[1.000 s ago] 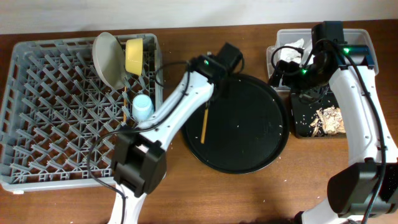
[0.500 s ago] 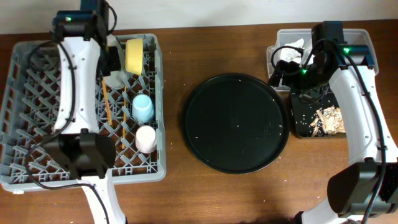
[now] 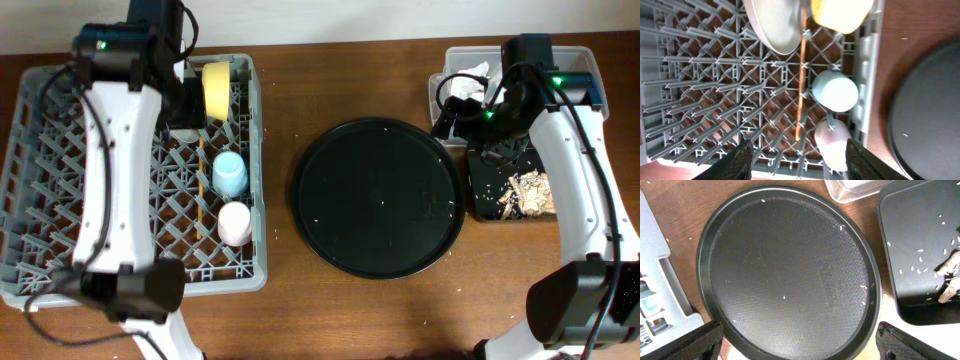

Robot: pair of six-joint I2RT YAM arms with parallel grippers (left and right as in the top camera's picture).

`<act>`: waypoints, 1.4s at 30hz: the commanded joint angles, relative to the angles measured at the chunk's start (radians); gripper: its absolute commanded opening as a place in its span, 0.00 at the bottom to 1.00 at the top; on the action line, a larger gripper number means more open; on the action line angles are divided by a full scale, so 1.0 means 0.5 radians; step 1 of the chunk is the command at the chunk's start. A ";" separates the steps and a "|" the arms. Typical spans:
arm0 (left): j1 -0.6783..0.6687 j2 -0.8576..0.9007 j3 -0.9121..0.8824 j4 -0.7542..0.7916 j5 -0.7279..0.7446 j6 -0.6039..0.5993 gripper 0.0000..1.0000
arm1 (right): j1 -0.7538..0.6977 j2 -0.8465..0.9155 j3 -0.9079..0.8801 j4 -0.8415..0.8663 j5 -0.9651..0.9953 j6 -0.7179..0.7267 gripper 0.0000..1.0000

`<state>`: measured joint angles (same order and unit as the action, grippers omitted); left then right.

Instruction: Sort waste into correct bins and load items into the dishwasher rack

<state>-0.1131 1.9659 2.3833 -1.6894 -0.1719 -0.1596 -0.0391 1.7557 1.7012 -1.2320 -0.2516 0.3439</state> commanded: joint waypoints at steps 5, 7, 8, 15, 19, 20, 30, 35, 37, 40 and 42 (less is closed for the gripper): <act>-0.016 -0.931 -1.626 0.729 -0.256 -0.482 0.59 | 0.012 0.006 -0.007 -0.002 0.011 0.002 0.98; -0.016 -1.054 -2.125 1.207 -0.259 -0.491 0.59 | 0.012 0.006 -0.007 -0.002 0.011 0.002 0.98; -0.016 -1.059 -2.284 1.369 -0.265 -0.495 0.59 | 0.012 0.006 -0.007 -0.002 0.011 0.002 0.99; -0.157 -1.235 -2.425 1.942 -0.488 -0.493 0.56 | 0.012 0.006 -0.007 -0.002 0.011 0.002 0.98; -0.558 -1.962 -2.807 1.905 -0.801 -0.465 0.61 | 0.012 0.006 -0.007 -0.002 0.011 0.002 0.98; -0.559 -2.269 -3.011 1.955 -0.780 -0.474 0.74 | 0.012 0.006 -0.007 -0.002 0.011 0.002 0.98; -0.557 -2.697 -3.142 1.922 -0.826 -0.388 0.99 | 0.012 0.006 -0.007 -0.002 0.011 0.002 0.98; -0.535 -2.685 -3.206 1.883 -0.848 -0.304 0.99 | 0.012 0.006 -0.007 -0.002 0.011 0.002 0.98; -0.243 -2.830 -3.542 2.520 -0.414 0.268 0.99 | 0.012 0.006 -0.007 -0.002 0.011 0.002 0.98; 0.248 -3.169 -4.099 3.127 0.166 0.488 0.99 | 0.012 0.006 -0.007 -0.002 0.011 0.002 0.99; 0.365 -3.559 -4.395 3.140 0.202 0.488 0.99 | 0.012 0.006 -0.007 -0.002 0.011 0.002 0.99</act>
<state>0.0341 0.3229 0.2783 -0.1261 -0.1463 0.0437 -0.0391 1.7576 1.7004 -1.2289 -0.2516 0.3439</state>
